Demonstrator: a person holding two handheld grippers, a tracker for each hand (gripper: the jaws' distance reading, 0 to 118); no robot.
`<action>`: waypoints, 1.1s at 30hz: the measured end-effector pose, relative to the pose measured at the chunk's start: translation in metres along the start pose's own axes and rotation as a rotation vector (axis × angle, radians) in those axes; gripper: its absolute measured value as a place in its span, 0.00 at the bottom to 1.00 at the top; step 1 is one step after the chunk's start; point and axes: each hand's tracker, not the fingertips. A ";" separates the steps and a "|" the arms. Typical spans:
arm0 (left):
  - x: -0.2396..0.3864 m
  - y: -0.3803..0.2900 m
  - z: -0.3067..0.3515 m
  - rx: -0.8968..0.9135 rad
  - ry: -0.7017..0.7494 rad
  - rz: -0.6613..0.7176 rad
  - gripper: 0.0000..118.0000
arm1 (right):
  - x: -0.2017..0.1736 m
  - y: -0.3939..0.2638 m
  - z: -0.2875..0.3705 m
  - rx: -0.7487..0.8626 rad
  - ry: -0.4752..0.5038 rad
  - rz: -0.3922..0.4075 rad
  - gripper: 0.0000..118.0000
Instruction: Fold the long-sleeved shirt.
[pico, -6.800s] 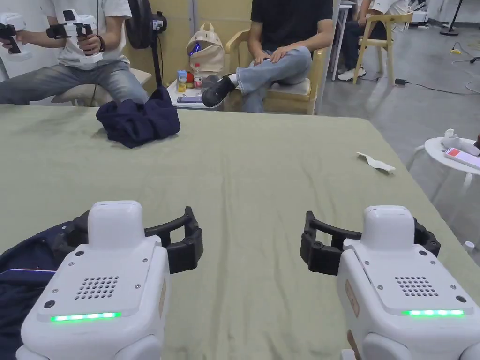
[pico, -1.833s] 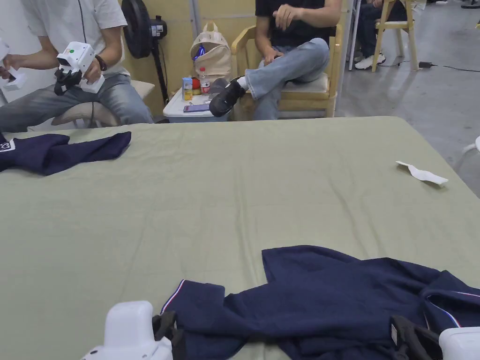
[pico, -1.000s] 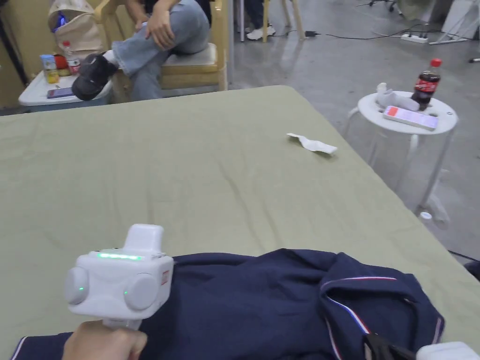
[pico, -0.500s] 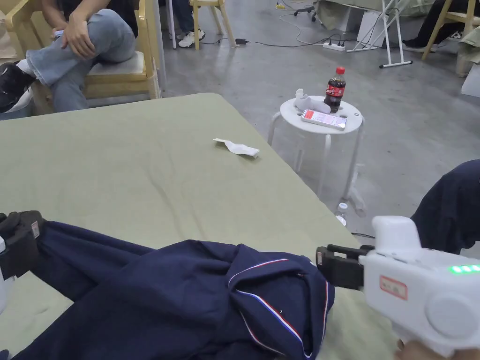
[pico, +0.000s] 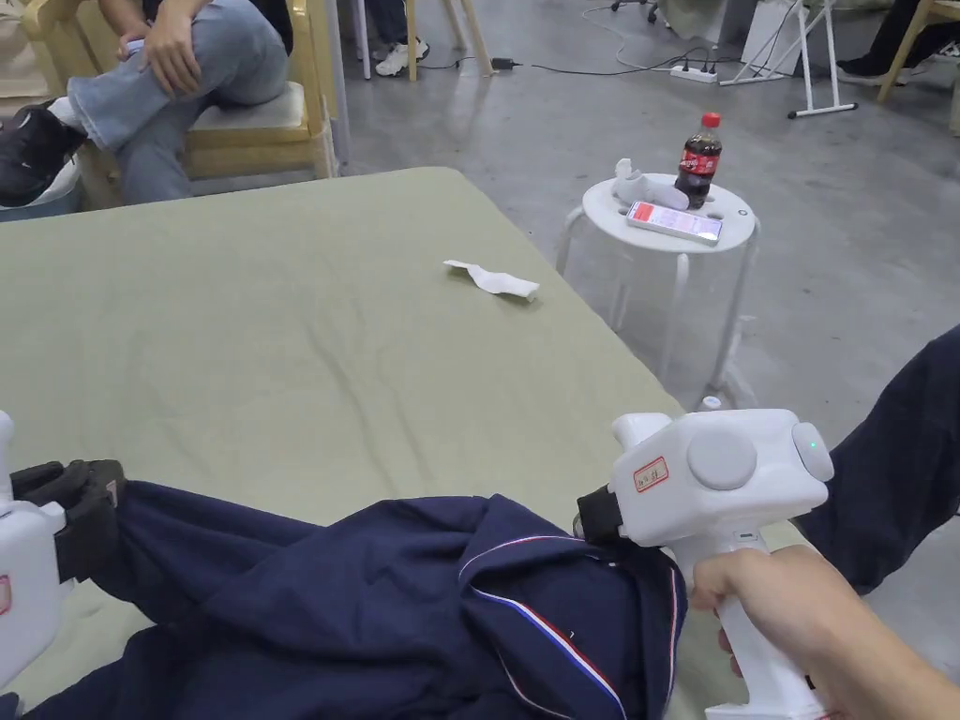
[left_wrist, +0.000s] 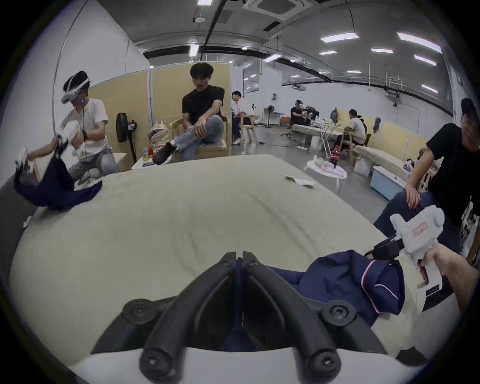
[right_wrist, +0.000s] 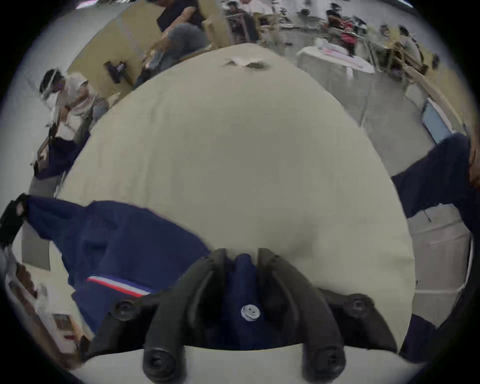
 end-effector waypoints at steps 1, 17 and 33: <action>-0.001 -0.004 -0.004 -0.005 -0.002 0.011 0.00 | -0.003 0.001 0.003 0.014 0.011 0.004 0.13; -0.070 0.124 0.181 0.374 0.135 0.155 0.00 | -0.126 0.046 0.247 0.770 0.002 0.237 0.10; -0.150 0.395 0.265 0.622 0.484 0.107 0.00 | -0.322 0.277 0.425 1.065 -0.059 0.299 0.10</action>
